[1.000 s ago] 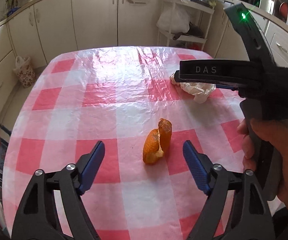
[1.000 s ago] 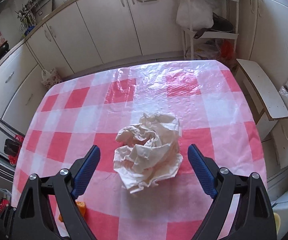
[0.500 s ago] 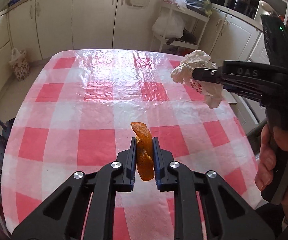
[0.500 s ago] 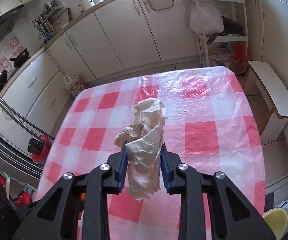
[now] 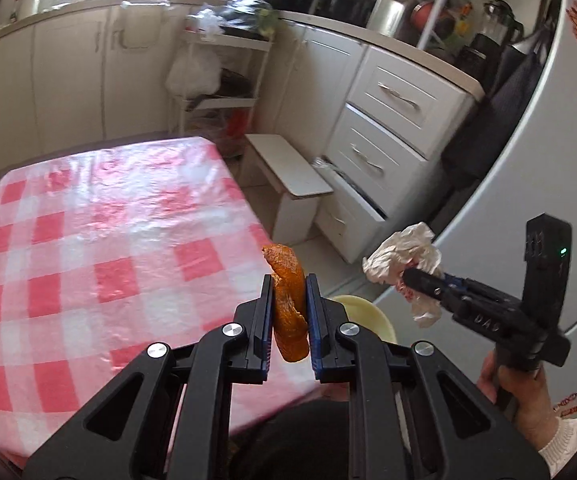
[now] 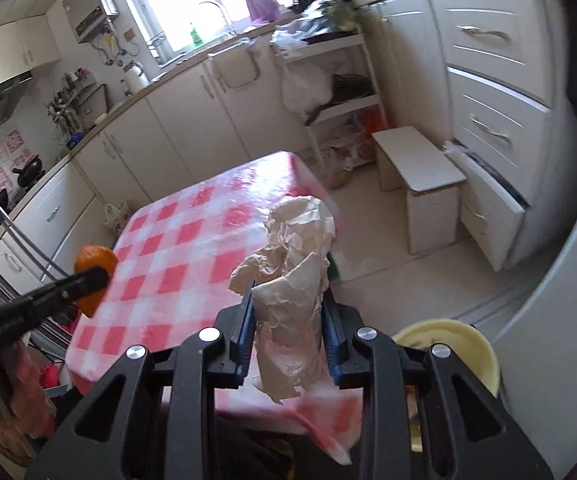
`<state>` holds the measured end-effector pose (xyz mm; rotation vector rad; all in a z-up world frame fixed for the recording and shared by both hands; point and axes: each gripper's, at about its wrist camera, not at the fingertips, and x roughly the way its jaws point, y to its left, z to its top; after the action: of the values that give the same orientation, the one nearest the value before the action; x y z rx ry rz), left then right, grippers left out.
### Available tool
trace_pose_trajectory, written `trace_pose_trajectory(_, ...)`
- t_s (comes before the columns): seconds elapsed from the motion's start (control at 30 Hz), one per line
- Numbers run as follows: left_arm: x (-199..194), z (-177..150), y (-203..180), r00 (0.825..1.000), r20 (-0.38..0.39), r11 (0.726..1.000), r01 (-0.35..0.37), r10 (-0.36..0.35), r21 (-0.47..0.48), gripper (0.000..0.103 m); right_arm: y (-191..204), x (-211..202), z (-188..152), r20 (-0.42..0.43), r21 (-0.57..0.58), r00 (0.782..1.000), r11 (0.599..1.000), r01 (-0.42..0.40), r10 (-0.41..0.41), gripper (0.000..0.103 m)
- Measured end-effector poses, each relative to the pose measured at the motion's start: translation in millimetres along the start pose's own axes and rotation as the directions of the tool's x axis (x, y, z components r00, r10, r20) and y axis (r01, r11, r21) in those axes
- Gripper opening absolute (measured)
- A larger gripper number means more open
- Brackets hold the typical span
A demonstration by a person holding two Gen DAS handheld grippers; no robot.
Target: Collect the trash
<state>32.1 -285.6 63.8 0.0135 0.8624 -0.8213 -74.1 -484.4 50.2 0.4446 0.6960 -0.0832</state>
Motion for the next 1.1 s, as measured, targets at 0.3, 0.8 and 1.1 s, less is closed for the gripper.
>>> trace_pose_trajectory(0.3, 117.0, -15.4, -109.6, 0.956, -0.281, 0.992, 0.106, -0.084, 0.066, 0.015, -103.7, 34.6, -72.9, -0.138, 0.155, 0.981, 0.976, 0.155, -0.134, 0.038)
trace_pose_trajectory(0.8, 98.8, -5.7, -98.4, 0.990, -0.114, 0.994, -0.080, 0.088, 0.072, 0.077, -145.0, 27.2, -102.2, -0.154, 0.313, 0.976, 0.929, 0.199, -0.157, 0.077)
trace_pose_trajectory(1.1, -66.1, -30.7, -15.0, 0.919, 0.193, 0.939, -0.333, 0.343, -0.085, 0.096, -24.3, -37.3, -52.0, 0.136, 0.150, 0.981, 0.982, 0.119, -0.139, 0.095)
